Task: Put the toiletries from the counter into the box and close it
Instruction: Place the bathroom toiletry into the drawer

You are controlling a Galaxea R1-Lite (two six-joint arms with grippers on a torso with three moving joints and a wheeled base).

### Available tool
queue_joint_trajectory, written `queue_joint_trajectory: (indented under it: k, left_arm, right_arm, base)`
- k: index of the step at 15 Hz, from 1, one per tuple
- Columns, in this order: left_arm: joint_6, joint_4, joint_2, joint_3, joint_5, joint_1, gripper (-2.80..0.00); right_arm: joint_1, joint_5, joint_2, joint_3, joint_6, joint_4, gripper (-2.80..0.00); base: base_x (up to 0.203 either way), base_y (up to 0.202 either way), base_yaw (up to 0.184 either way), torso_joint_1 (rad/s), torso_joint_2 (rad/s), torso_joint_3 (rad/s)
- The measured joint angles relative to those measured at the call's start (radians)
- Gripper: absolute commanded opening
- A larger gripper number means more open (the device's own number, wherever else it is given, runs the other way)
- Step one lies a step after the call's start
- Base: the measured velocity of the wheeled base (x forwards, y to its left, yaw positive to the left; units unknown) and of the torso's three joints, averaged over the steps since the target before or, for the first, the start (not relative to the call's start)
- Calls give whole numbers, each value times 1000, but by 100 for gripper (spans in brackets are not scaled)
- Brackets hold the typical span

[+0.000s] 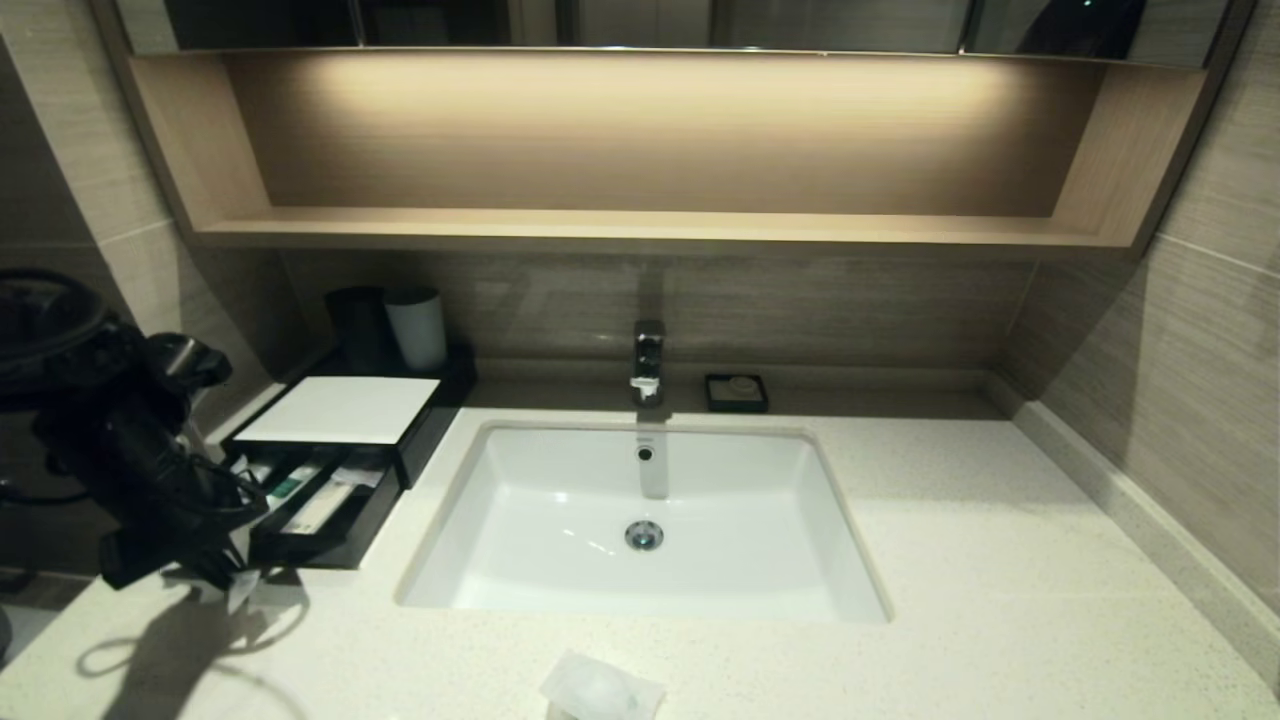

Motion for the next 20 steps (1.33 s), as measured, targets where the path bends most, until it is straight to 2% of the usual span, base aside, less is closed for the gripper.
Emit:
queue_joint_trajectory:
  k: [2,5,10,11,14,17,20]
  left_arm:
    - [10,5,-13,-20,1,9,-280]
    - [62,17,-42,-66,-1,17,-280]
    - [194,113,-90,-97,-1,31,-280]
    - [238,119,-104,-97,-1,41,-280]
    - [423,153,-132,-139,4,88,-280]
    - [636,233,-127,-197,9,155,-280]
    - [847,262,-105,-220,31,215,-280]
  right_arm:
    - [0,0,0,0,1,0,-280]
    - [0,0,0,0,0,0,-280]
    - [0,0,0,0,0,0,-280]
    - [0,0,0,0,0,0,-280]
    - [0,0,0,0,1,0,-280]
    - [0,0,0,0,0,0,-280]
    - [0,0,0,0,0,0,-280]
  base:
    - [0,0,0,0,0,0]
    - [0,0,0,0,0,0]
    - [0,0,0,0,0,0]
    - [0,0,0,0,0,0]
    - [0,0,0,0,0,0]
    - [0,0,0,0,0,0]
    - [0,0,0,0,0,0]
